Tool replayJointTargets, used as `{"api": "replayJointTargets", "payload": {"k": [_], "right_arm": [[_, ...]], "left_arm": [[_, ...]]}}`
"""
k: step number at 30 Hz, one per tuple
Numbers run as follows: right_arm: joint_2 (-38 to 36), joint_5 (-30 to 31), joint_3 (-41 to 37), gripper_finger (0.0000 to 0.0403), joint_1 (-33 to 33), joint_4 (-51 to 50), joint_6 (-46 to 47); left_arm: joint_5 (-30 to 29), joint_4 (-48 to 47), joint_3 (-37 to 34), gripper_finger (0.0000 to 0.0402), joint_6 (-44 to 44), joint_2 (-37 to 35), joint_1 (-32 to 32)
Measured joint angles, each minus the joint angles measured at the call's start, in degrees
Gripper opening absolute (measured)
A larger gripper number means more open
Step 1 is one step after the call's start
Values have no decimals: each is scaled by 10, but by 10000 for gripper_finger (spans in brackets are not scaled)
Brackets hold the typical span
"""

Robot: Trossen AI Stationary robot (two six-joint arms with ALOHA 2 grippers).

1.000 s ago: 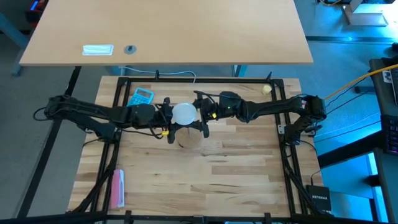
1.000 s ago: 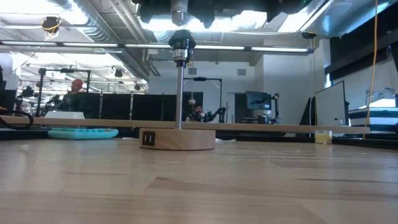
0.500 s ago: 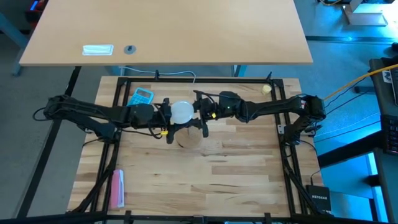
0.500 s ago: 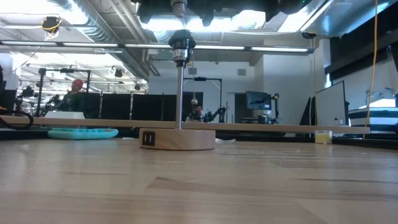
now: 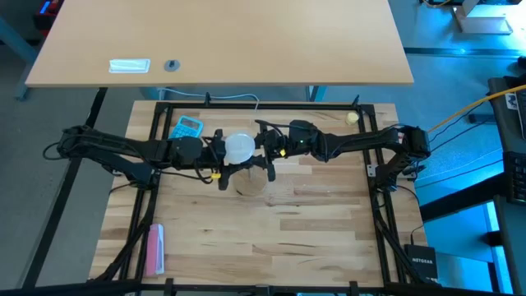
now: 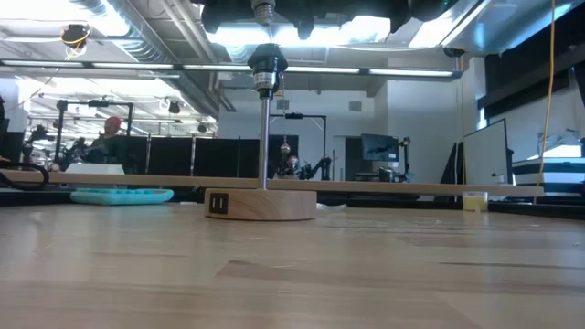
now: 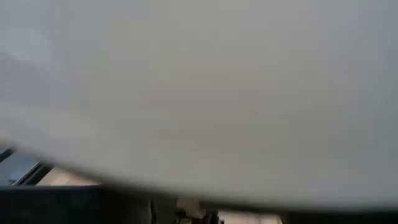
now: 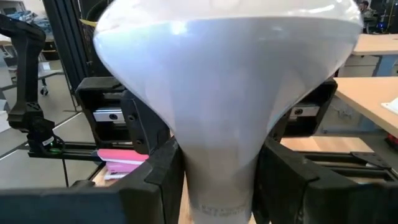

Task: Screw lightbulb
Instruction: Insert the light bulb into the lamp

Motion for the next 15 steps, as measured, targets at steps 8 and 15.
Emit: {"api": "replayJointTargets", "payload": {"k": [8,15], "right_arm": [[-2,0,-1,165,0,-2,0],[-2,0,-1,164,0,-7,0]], "left_arm": [[-2,-90,0,201,-1,-56,0],[-13,-130,0,177,1,-139,0]]}}
